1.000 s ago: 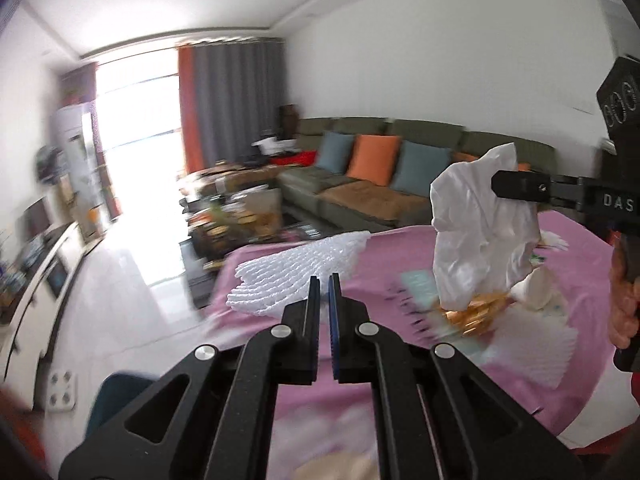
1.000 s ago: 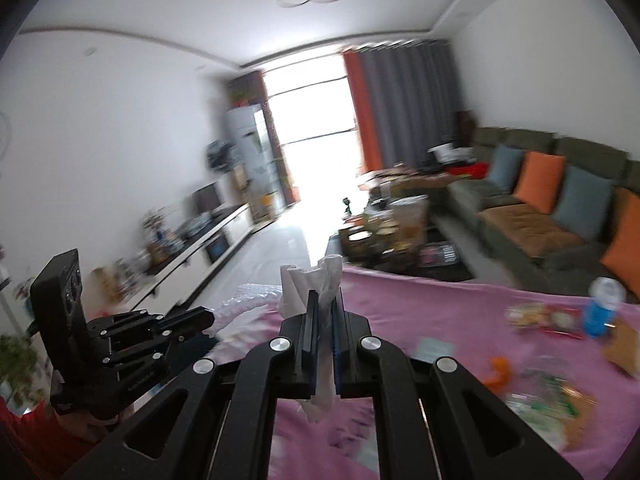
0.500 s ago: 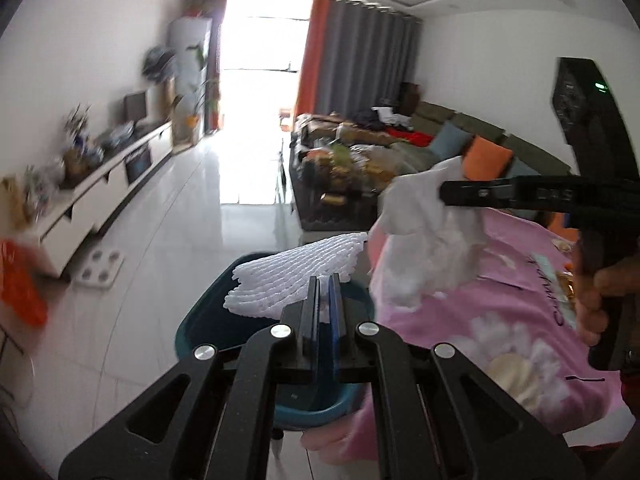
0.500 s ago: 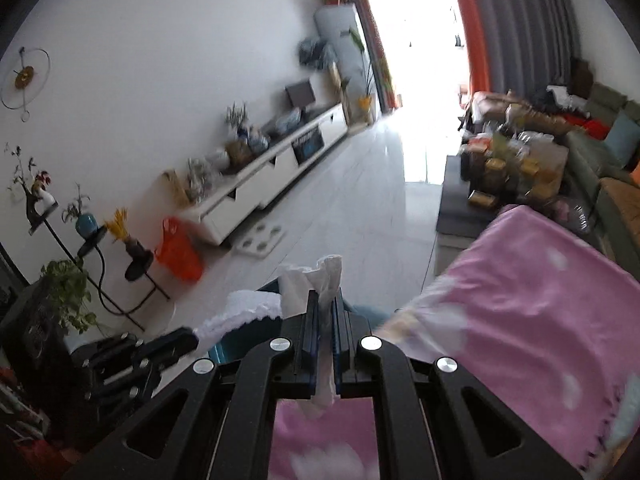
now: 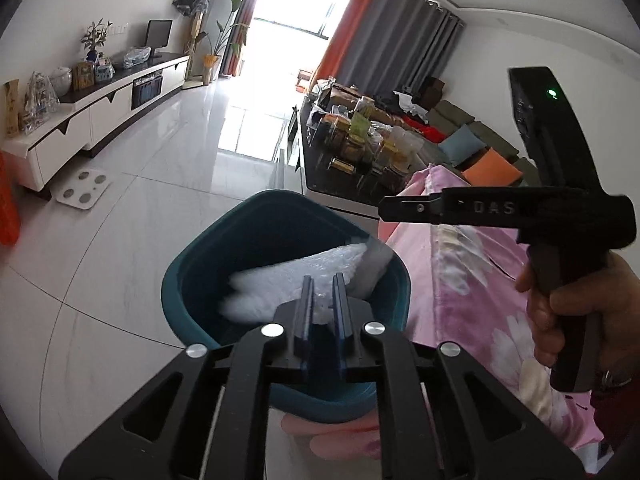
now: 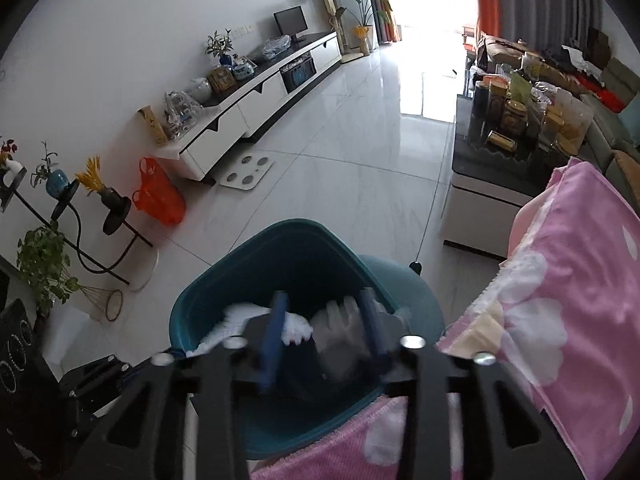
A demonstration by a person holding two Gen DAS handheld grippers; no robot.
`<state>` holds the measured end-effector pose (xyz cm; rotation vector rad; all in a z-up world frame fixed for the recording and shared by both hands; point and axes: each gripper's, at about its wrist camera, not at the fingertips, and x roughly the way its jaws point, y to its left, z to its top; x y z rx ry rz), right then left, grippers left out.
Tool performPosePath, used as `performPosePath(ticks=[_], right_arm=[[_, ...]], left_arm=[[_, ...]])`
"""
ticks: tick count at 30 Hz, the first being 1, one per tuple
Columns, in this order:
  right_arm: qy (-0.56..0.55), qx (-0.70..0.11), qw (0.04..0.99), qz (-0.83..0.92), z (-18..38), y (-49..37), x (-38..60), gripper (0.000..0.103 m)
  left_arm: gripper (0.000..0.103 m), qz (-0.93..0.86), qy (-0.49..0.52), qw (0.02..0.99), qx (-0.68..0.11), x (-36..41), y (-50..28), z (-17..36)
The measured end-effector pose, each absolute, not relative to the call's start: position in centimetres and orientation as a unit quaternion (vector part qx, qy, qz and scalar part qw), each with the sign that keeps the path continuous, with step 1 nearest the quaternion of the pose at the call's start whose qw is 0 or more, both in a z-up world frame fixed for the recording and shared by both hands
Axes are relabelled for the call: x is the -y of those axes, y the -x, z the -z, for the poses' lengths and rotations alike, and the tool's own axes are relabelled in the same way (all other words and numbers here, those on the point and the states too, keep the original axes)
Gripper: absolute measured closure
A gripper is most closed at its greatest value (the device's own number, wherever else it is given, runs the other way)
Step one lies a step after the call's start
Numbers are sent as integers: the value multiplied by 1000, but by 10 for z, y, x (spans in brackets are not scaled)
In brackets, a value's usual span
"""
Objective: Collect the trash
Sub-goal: 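Carry the tissue in the right tool to the teal bin and release it, then return both tools to the table above the remaining trash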
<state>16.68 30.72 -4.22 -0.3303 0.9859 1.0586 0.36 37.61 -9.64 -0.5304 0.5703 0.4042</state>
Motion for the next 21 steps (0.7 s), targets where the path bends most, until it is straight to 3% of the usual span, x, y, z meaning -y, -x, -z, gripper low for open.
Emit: performPosePath(ticks=[4,5,9,11,14,21], right_arm=[[123,-442,744,-485,35,-172,-299,41],[116,-438,746,-488,31,-173,-295,35],[101,-407,766,-486,10,-172,-269,13],[104,-378,785,-479,-3,-165,-249,7],[119,-329,817,-458,-18,-148,-217,7],[89,-246,872,-413,-32,-102,-116,7]], left_arm=[[72,-208,239,908,-274,-356,-27,89],[60,-207,240,910,-269,-354,-29,88],[46,-226,249,910,-244,-354,-20,72],[29,-240,240,913,-227,-349,-12,60],[5,-265,227,917,-192,-336,9,34],[6,-298,183,926,-145,-291,50,-18]])
